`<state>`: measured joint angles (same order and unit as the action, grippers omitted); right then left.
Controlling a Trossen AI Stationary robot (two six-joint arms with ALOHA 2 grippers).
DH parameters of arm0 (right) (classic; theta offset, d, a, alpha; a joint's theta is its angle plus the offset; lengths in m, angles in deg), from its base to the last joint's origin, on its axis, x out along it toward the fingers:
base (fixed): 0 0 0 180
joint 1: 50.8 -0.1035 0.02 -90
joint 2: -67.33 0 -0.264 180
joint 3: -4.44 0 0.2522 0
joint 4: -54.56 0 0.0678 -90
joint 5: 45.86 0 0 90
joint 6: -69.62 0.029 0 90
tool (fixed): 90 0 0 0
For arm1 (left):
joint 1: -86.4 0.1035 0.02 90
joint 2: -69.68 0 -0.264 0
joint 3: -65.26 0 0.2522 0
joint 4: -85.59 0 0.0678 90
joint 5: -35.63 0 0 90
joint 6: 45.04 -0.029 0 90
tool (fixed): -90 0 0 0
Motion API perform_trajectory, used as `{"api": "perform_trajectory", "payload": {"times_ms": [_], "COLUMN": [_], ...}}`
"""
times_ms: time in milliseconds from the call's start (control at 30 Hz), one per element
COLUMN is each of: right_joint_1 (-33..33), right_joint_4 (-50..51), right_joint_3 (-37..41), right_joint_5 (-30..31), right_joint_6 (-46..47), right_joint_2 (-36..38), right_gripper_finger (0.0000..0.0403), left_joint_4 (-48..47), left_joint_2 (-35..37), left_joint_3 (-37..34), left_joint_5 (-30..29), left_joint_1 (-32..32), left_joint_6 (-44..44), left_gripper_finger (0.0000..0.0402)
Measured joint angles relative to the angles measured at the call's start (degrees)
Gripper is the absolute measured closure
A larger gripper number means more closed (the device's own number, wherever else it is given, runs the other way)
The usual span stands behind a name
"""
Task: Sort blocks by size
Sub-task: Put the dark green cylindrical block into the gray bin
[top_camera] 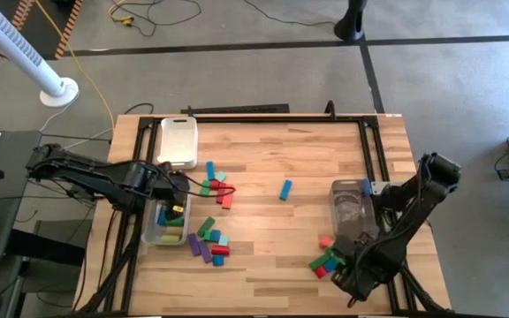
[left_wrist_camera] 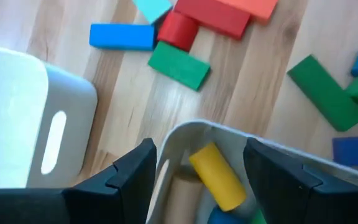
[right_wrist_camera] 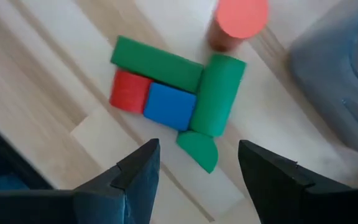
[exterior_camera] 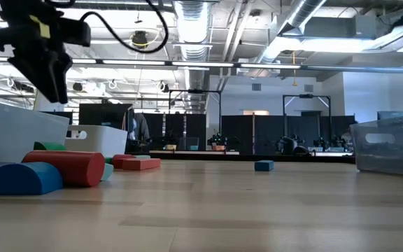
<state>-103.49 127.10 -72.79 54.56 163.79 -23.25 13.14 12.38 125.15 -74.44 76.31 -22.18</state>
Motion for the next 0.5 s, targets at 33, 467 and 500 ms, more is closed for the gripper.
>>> {"api": "perform_trajectory", "payload": {"times_ms": [33, 467, 500], "right_joint_1": [0.0, 6.55, 6.81], "right_joint_4": [-0.35, -3.58, -3.54], "right_joint_3": [0.4, 2.79, 2.79], "right_joint_5": [0.11, 0.02, -0.4], "right_joint_6": [0.88, -1.05, -1.05], "right_joint_2": [-0.49, -6.21, -6.21], "right_gripper_finger": [0.0157, 0.0157, 0.0157], "left_joint_4": [0.31, 1.71, 1.69], "left_joint_2": [0.0, 0.0, 0.0], "left_joint_3": [0.09, 0.24, 0.24], "left_joint_5": [-0.04, -0.02, -0.02], "left_joint_1": [0.0, -0.02, -0.02], "left_joint_6": [-0.1, -1.08, -1.06], "left_gripper_finger": [0.0171, 0.0171, 0.0171]}}
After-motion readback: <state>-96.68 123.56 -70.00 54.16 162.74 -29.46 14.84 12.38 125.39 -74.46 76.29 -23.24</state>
